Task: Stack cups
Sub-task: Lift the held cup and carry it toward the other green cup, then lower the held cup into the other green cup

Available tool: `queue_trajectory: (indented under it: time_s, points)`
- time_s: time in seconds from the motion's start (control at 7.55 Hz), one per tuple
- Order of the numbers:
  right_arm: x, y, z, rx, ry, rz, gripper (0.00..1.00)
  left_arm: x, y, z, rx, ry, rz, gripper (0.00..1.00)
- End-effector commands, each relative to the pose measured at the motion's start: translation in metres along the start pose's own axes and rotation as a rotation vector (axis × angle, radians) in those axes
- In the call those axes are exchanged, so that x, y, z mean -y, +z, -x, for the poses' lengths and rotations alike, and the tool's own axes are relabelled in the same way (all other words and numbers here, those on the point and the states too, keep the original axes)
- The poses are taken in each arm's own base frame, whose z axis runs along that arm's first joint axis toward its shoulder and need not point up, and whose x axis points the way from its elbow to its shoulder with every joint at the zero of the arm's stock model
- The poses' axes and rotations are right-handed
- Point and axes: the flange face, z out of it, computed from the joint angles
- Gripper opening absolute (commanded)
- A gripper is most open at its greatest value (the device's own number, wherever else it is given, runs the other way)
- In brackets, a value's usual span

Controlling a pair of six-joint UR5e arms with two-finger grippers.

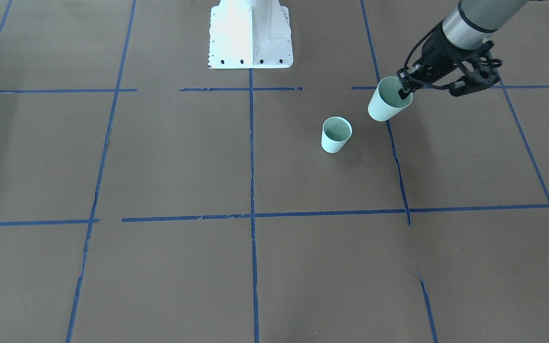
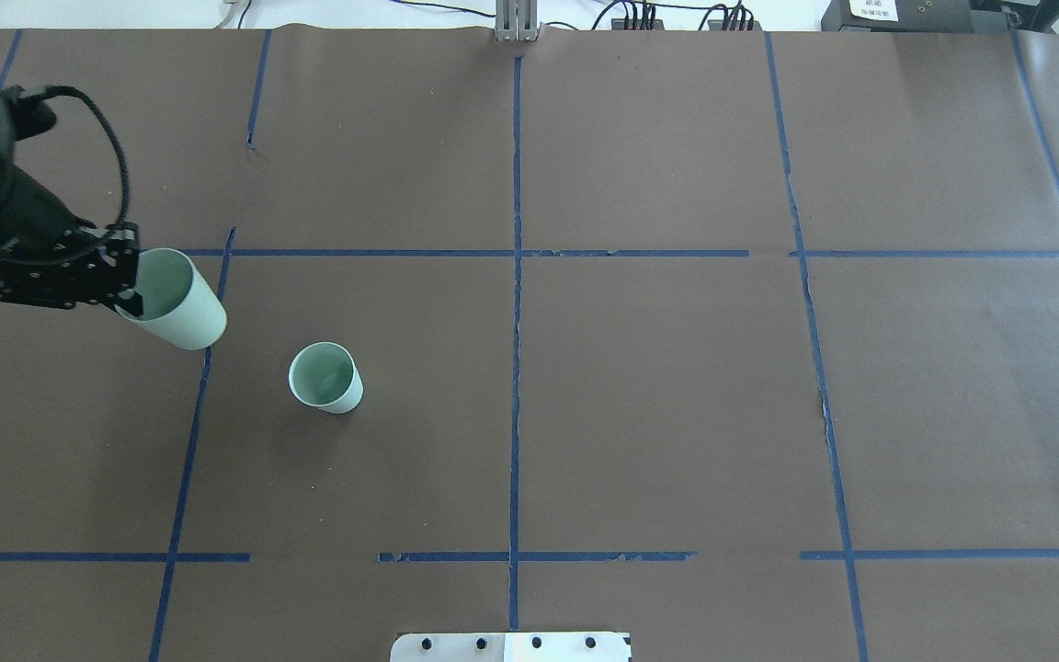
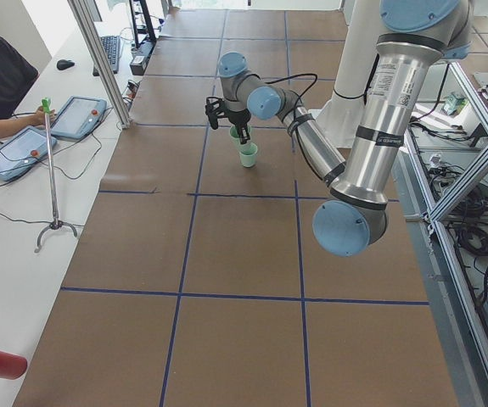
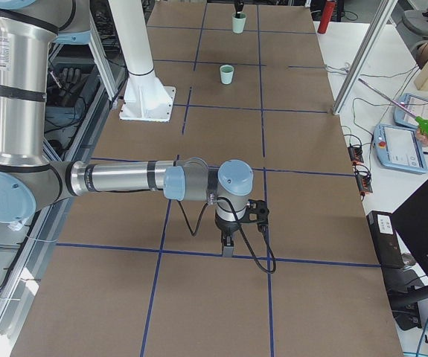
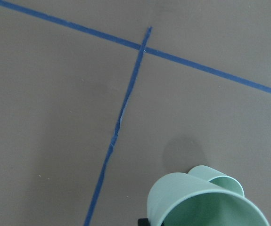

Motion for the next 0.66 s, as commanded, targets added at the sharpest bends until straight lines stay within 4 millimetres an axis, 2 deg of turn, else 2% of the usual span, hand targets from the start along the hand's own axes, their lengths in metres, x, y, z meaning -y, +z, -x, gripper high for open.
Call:
queue_trajectory:
  time_s: [0.0,0.13,0.4,0.53]
  points:
    - [0.000,0.000,0.000,0.000,0.000,0.000,1.00,-0.009,0.046,-0.033,-0.031,-0.029,0.027,0.00]
    - [0.000,0.000,0.000,0.000,0.000,0.000,1.00,-0.009,0.043,-0.040,-0.044,-0.029,0.023,0.00]
    - [0.000,0.000,0.000,0.000,0.000,0.000,1.00,-0.006,0.072,-0.044,-0.009,-0.026,0.014,0.00]
    - [0.000,-0.001,0.001,0.000,-0.002,-0.002,1.00,-0.005,0.073,-0.044,-0.010,-0.025,0.012,0.00]
